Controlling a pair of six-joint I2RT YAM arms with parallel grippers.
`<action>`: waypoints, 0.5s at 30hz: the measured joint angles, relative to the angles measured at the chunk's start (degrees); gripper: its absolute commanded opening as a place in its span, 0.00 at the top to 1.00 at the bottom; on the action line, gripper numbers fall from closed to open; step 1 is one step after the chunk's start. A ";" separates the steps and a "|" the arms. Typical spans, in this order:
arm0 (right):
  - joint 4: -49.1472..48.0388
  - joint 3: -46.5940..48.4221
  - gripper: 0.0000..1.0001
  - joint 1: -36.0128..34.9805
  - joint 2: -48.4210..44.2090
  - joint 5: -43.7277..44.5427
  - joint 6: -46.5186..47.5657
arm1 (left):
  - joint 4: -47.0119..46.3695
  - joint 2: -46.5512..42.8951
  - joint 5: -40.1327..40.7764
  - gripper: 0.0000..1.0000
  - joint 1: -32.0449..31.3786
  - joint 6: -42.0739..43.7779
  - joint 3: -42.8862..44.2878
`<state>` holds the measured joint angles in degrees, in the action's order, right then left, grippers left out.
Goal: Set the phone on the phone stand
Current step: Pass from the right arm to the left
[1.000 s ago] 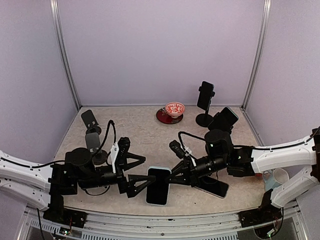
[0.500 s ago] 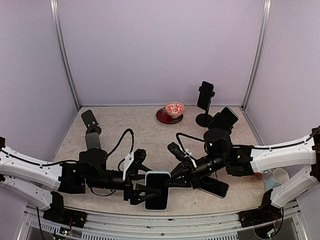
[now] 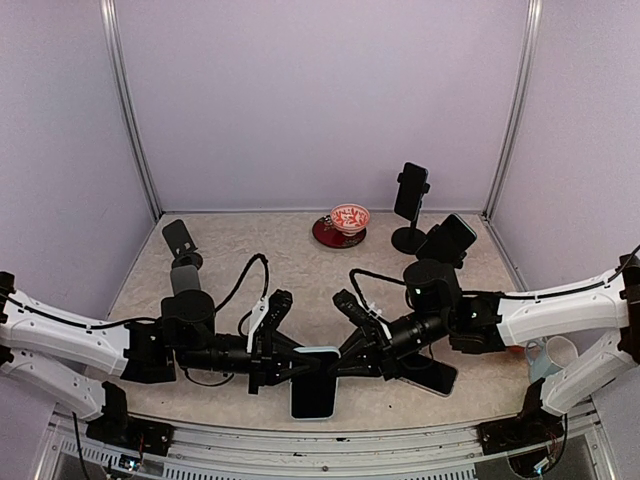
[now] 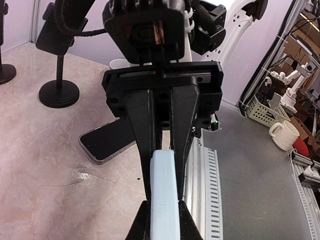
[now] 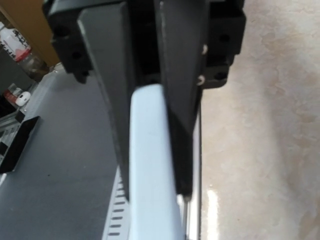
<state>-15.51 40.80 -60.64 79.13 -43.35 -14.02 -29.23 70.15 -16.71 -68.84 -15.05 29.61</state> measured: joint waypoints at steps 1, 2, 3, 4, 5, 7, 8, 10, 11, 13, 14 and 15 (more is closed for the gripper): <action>0.00 0.00 0.95 0.02 0.04 0.20 0.44 | 0.02 0.00 -0.13 1.00 0.15 -0.35 0.00; 0.00 0.00 0.92 0.02 0.04 0.35 0.81 | 0.02 0.00 -0.31 1.00 0.26 -0.55 0.00; 0.04 0.00 0.89 0.00 0.04 0.48 1.07 | 0.02 0.02 -0.39 1.00 0.28 -0.59 0.00; 0.02 0.00 0.85 0.00 0.04 0.55 1.16 | 0.02 0.02 -0.42 1.00 0.33 -0.61 0.00; 0.04 0.00 0.77 0.00 0.04 0.72 1.27 | 0.02 0.02 -0.46 1.00 0.42 -0.61 0.00; -0.02 0.00 0.63 0.00 0.04 1.14 1.03 | -0.02 0.04 -0.46 1.00 0.59 -0.50 0.00; -0.24 0.00 0.57 0.00 0.02 1.36 1.05 | 0.24 0.04 -0.37 1.00 0.66 -0.31 0.00; -0.37 0.04 0.47 -0.07 -0.20 2.27 1.16 | 1.27 0.04 0.24 1.00 0.74 0.02 0.00; -0.26 0.04 0.44 -0.07 -0.42 2.93 1.22 | 1.77 0.02 0.81 1.00 0.90 0.13 0.00; -0.09 -0.09 0.40 -0.04 -1.38 5.09 1.36 | 3.26 -0.42 2.67 1.00 1.55 0.26 0.00; -0.11 -0.24 0.39 0.00 -2.08 6.03 1.44 | 4.22 -0.98 3.63 1.00 1.99 0.37 0.00; -0.13 -0.44 0.37 0.07 -2.86 7.19 1.40 | 5.22 -1.95 4.72 1.00 2.58 0.57 -0.02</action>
<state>-15.64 40.36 -60.58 76.27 -36.16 -12.62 -24.01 68.20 -11.99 -66.26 -14.48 29.58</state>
